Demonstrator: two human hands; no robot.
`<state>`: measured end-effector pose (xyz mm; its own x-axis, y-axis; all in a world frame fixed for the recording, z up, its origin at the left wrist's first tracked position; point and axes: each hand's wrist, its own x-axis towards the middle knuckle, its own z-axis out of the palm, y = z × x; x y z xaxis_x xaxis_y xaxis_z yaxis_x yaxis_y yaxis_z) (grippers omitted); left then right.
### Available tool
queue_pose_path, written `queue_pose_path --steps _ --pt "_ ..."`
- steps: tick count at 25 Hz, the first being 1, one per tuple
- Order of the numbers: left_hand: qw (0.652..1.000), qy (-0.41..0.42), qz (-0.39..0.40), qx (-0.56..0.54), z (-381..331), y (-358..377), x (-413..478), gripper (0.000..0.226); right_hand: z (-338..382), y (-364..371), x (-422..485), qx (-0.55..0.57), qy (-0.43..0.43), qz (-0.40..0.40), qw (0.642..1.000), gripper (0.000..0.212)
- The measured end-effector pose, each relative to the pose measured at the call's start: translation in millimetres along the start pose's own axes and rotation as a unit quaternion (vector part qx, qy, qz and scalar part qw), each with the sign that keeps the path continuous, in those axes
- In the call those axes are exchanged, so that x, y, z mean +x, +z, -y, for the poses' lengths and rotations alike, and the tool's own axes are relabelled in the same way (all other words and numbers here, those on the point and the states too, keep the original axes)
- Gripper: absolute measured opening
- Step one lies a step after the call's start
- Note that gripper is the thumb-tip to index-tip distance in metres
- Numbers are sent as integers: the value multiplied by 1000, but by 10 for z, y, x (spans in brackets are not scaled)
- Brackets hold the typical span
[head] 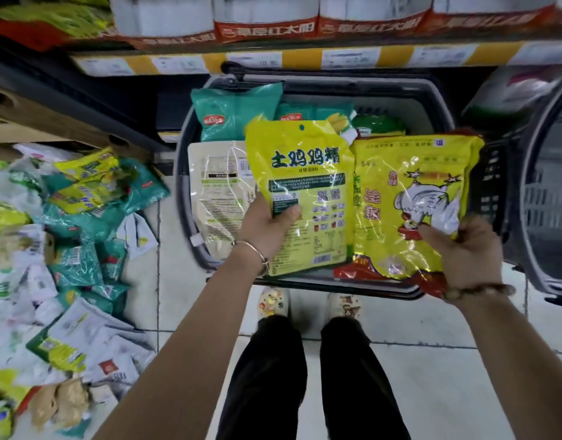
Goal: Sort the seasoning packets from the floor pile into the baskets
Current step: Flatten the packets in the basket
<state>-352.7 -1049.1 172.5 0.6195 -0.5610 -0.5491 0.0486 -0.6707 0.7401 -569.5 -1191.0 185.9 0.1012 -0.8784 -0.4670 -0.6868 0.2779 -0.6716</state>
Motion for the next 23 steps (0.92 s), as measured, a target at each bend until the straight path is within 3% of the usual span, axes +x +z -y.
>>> queue_pose_path --steps 4,6,8,10,12,13,15,17,19,23 --pt "998 -51 18 41 30 82 203 15 -198 108 266 -12 45 32 998 31" --pt "990 -89 25 105 62 152 277 19 -282 186 326 -43 72 44 995 29" --pt "982 -113 2 150 52 236 271 39 -285 215 370 -81 102 66 989 24" --pt "981 -98 -75 152 -1 284 168 61 -256 138 425 -167 108 76 977 26" --pt "970 -3 -167 179 -27 291 49 83 -215 8 450 -219 43 -1 975 42" --pt "952 55 -178 243 -31 302 22 96 -186 -25 445 -213 -16 -33 976 55" --pt "894 129 -98 418 -60 363 66 114 -97 33 443 -242 -116 30 963 84" --pt "846 116 14 520 -51 458 176 124 -65 217 440 -363 -137 167 906 102" --pt "828 80 40 554 1 553 235 131 -134 384 466 -456 -131 216 854 108" --pt "820 62 28 568 48 649 268 127 -212 517 502 -499 -113 212 832 108"
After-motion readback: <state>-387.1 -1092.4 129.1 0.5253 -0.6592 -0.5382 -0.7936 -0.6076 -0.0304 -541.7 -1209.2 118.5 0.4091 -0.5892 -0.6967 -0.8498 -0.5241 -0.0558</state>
